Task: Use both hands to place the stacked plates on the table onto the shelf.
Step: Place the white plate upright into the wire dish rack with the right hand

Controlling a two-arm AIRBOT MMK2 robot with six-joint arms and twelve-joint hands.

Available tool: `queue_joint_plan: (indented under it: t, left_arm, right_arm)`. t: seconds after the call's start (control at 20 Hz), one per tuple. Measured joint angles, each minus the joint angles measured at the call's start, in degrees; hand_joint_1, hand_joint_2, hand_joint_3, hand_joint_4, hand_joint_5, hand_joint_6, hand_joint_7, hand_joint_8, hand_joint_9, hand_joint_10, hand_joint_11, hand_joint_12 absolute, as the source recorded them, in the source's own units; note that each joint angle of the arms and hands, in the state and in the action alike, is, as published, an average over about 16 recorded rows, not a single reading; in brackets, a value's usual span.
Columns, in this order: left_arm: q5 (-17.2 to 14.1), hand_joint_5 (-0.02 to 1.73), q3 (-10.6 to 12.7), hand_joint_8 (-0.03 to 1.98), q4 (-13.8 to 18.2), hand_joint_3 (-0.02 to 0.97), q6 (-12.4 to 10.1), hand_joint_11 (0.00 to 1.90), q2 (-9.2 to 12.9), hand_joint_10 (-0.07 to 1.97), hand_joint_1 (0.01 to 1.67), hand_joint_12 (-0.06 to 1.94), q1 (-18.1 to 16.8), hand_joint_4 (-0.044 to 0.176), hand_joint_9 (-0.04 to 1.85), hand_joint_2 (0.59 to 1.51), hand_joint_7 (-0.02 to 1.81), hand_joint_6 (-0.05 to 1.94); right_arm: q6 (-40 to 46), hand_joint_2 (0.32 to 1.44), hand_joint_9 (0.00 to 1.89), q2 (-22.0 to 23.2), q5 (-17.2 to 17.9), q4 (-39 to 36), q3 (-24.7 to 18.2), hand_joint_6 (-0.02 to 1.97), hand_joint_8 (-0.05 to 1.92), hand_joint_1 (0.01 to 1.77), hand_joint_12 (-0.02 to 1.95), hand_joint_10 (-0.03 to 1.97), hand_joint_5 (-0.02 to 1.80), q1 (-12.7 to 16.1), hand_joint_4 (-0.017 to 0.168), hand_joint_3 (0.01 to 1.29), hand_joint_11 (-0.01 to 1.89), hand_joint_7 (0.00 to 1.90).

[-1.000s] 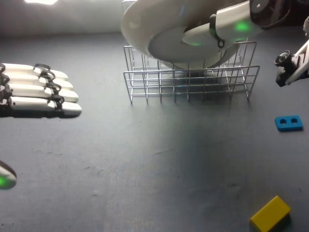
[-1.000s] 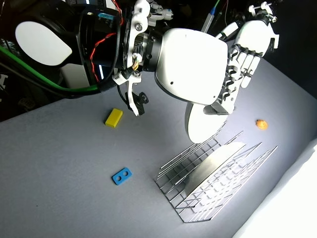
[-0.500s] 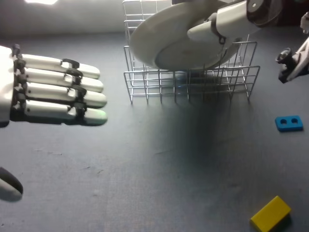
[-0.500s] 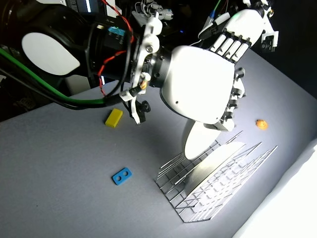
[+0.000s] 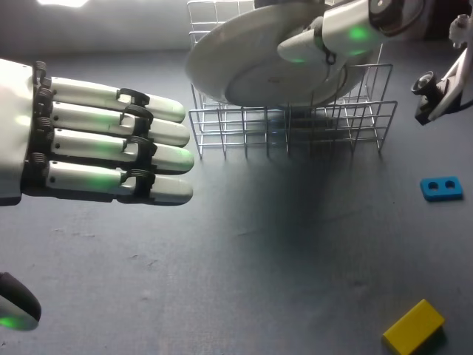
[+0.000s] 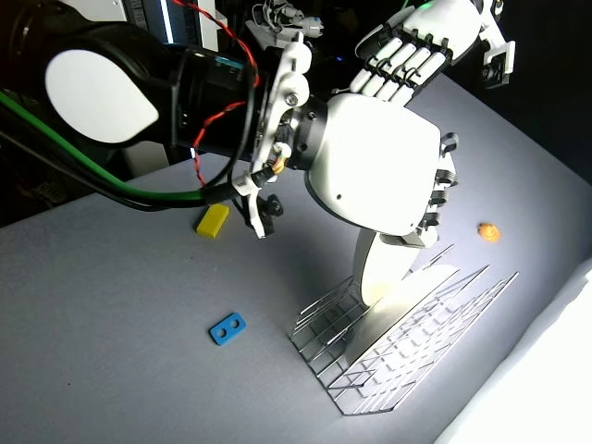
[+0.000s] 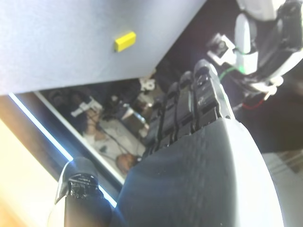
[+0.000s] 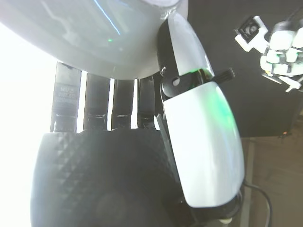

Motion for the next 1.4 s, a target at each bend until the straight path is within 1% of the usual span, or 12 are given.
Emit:
queue_joint_plan:
  t: [0.15,0.35,0.45,0.6,0.9,1.15,1.25,1.4]
  left_arm:
    - [-0.1,0.05,-0.4,0.01,0.3,0.020,0.0,0.02,0.3,0.01,0.02,0.01,-0.5,0.001,0.02,1.085,0.03,0.02]
    - [-0.2,0.06,-0.1,0.01,0.4,0.021,0.0,0.02,0.4,0.01,0.02,0.01,-0.5,0.001,0.02,1.084,0.03,0.02]
    - [-0.9,0.06,0.2,0.01,0.4,0.021,0.1,0.02,0.3,0.01,0.02,0.01,-0.3,0.001,0.02,1.084,0.03,0.02]
    - [-2.9,0.07,0.9,0.01,0.6,0.020,0.4,0.02,0.2,0.01,0.02,0.01,-0.1,0.001,0.02,1.083,0.03,0.02]
    - [-7.2,0.07,2.4,0.01,1.2,0.021,2.3,0.02,-0.2,0.01,0.02,0.01,0.8,0.001,0.03,1.081,0.04,0.02]
    - [-10.6,0.07,2.9,0.01,1.7,0.020,4.1,0.02,-0.5,0.01,0.02,0.01,1.4,0.001,0.03,1.079,0.04,0.02]
    - [-11.2,0.07,3.0,0.01,1.9,0.020,4.8,0.03,-0.5,0.01,0.02,0.01,1.7,0.001,0.03,1.078,0.05,0.02]
    - [-11.2,0.08,2.8,0.01,2.2,0.020,5.9,0.03,-0.4,0.01,0.02,0.01,2.0,0.001,0.03,1.078,0.05,0.02]
  right_arm:
    - [0.7,1.16,1.02,-1.0,-0.3,0.7,1.3,1.26,1.14,1.16,1.28,0.80,0.72,-0.2,-0.008,0.01,0.82,0.94]
    - [0.8,1.15,1.04,-2.3,-0.8,2.1,3.1,1.25,1.12,1.16,1.29,0.77,0.73,-0.7,-0.009,0.01,0.83,0.95]
    - [0.8,1.15,1.05,-2.9,-1.0,2.6,4.0,1.25,1.12,1.16,1.29,0.76,0.74,-1.0,-0.010,0.01,0.84,0.96]
    - [0.8,1.15,1.05,-3.7,-1.1,3.1,5.2,1.25,1.11,1.16,1.29,0.75,0.74,-1.8,-0.010,0.01,0.83,0.96]
    - [0.6,1.15,1.04,-5.0,-0.9,3.3,6.9,1.25,1.13,1.17,1.32,0.76,0.74,-3.8,-0.011,0.01,0.81,0.94]
    - [0.4,1.15,0.99,-5.6,-0.5,3.3,7.8,1.26,1.15,1.17,1.32,0.77,0.73,-5.3,-0.011,0.01,0.78,0.92]
    - [0.4,1.17,0.96,-5.7,-0.4,3.3,8.1,1.27,1.11,1.16,1.33,0.76,0.72,-5.7,-0.011,0.01,0.76,0.90]
    - [0.3,1.18,0.92,-5.8,-0.3,3.3,8.2,1.23,0.97,1.11,1.33,0.73,0.70,-6.1,-0.009,0.01,0.71,0.89]
